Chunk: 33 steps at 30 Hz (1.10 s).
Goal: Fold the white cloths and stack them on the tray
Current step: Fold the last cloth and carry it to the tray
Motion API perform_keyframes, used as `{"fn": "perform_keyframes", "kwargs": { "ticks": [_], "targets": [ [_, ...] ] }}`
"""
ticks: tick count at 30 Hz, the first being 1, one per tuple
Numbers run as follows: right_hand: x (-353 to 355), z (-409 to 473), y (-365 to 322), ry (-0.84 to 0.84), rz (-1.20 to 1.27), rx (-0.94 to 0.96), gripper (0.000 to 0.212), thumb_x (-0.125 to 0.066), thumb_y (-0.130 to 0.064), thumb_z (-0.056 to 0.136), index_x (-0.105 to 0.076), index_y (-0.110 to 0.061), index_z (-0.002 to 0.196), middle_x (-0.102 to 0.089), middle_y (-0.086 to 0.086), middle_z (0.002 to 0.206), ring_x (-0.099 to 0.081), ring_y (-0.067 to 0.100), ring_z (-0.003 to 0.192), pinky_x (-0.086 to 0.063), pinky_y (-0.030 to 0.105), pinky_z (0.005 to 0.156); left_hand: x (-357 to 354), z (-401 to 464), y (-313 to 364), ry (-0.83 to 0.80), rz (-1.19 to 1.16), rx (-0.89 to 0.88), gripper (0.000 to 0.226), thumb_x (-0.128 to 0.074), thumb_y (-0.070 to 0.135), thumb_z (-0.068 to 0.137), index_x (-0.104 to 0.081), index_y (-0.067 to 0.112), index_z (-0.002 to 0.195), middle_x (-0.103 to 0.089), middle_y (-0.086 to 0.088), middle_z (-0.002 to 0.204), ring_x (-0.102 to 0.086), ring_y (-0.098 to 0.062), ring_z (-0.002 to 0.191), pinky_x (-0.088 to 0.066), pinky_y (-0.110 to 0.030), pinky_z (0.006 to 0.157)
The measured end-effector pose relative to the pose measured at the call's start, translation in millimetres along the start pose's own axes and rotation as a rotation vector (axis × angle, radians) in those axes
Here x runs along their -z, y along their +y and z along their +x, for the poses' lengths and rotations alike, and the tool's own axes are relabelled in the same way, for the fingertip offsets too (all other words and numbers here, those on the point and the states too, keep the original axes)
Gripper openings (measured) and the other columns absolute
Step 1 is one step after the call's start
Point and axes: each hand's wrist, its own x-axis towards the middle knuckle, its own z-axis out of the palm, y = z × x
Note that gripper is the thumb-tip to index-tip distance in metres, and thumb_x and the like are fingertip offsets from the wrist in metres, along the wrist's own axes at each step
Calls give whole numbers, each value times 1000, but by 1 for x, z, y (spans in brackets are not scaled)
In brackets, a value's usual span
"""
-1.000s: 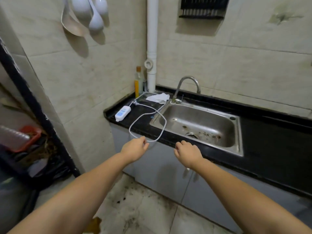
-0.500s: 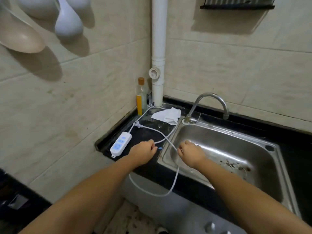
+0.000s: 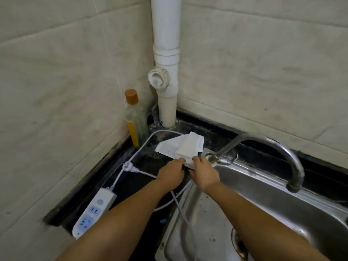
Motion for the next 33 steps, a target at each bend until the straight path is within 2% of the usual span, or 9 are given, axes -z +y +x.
{"fn": "perform_keyframes", "kwargs": {
  "ticks": [3,9,12,18,22,25,30,33],
  "targets": [
    [-13,18,5,0,-7,-8,34,-47,-30,95,-44,-15,126,-43,11,128,-53,29,111,-47,38,80,-15,24,4,11,36,-9,41,-41,18,95,-41,18,136,-49,-10,127,-50,-29,115,-46,-42,89],
    [-10,28,14,61,37,31,26,-41,-25,99,-57,-12,114,-50,9,121,-57,28,104,-46,33,75,-22,42,1,46,19,17,29,-40,20,98,-62,15,116,-51,-11,113,-53,-29,105,-46,-39,84],
    [5,27,14,115,62,71,24,-41,-22,99,-60,-12,110,-53,8,115,-60,27,98,-42,30,69,-6,38,4,111,25,20,27,-43,21,97,-65,9,105,-52,-12,110,-51,-28,104,-45,-39,82],
    [53,8,-1,217,330,111,27,-43,-24,99,-65,-10,106,-63,11,109,-60,28,100,-46,36,83,48,16,4,266,103,-77,25,-52,25,93,-63,11,111,-50,-10,115,-47,-28,111,-42,-39,91],
    [80,-27,-7,334,465,154,25,-47,-22,98,-67,-11,109,-66,8,109,-61,23,100,-42,28,84,73,-19,5,365,134,-106,25,-54,27,93,-65,12,109,-52,-7,116,-47,-25,111,-38,-34,89],
    [97,-66,-4,420,522,116,23,-48,-20,98,-68,-12,105,-67,7,105,-61,22,96,-45,32,84,82,-54,11,437,118,-138,24,-56,27,92,-67,8,103,-56,-8,113,-48,-26,109,-40,-35,88],
    [100,-155,16,500,579,46,21,-48,-21,97,-68,-14,99,-69,3,98,-61,19,91,-45,31,79,71,-126,34,456,41,-213,41,-49,38,83,-69,3,87,-61,-17,104,-54,-35,101,-47,-42,84],
    [99,-221,36,545,623,-41,21,-48,-22,98,-67,-12,100,-66,2,94,-59,19,89,-45,32,77,54,-165,55,423,14,-259,29,-56,31,89,-70,6,92,-57,-12,108,-50,-31,108,-42,-42,93]
  ]
}}
